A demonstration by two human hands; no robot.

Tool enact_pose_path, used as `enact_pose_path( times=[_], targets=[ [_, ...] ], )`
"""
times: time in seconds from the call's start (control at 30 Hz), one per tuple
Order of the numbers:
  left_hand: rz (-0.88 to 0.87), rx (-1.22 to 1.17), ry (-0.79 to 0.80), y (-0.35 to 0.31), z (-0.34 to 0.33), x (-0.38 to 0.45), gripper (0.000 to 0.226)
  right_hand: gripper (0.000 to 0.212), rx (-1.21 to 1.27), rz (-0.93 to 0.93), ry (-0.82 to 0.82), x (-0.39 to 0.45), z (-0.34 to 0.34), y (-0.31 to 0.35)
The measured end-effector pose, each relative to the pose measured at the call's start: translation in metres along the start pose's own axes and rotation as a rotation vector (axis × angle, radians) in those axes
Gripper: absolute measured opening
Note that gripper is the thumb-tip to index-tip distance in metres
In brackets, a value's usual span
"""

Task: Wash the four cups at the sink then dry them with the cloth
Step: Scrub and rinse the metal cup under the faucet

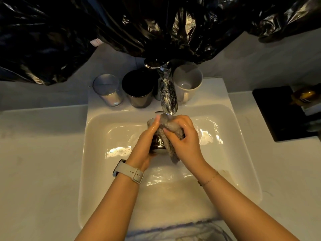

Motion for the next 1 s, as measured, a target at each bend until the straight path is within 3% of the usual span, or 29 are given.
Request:
enact_pose_path(
  times=[0.2,0.37,0.43,0.57,0.8,1.0],
  targets=[
    [0.034,-0.22,-0.025,0.012,-0.004,0.004,0.051,0.029,0.105,-0.305,-0.056,-0.017,-0.007,-0.04],
    [0.029,-0.205,0.001,0.021,-0.001,0.003,0.061,0.011,0.036,-0.143,-0.099,-0.028,0.006,-0.019],
    [-0.012,-0.164,0.028,0.021,-0.005,0.001,0.057,0.005,0.101,-0.197,-0.102,-0.011,0.008,-0.02],
    [-0.076,-0.133,0.005,0.016,-0.008,0.0,0.05,0.01,0.172,-0.382,-0.114,-0.009,0.004,-0.041],
    [-0.046,-0.114,-0.081,0.016,0.005,0.002,0.046,0.009,-0.049,-0.163,-0.09,-0.015,0.007,-0.01],
    [-0.086,-0.015,-0.018,0.009,0.0,0.0,0.037,0.023,0.052,-0.302,-0.058,-0.025,-0.008,-0.03]
  ],
)
Point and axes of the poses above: each hand's wrist, its own x-axis towards the middle knuckle, its own z-axis out of the back of the hand, y = z × x, the point moved 5 cm from there along x, towards the middle knuckle, and after that the axes turned 9 degrees about -x, right-handed, at the moved point
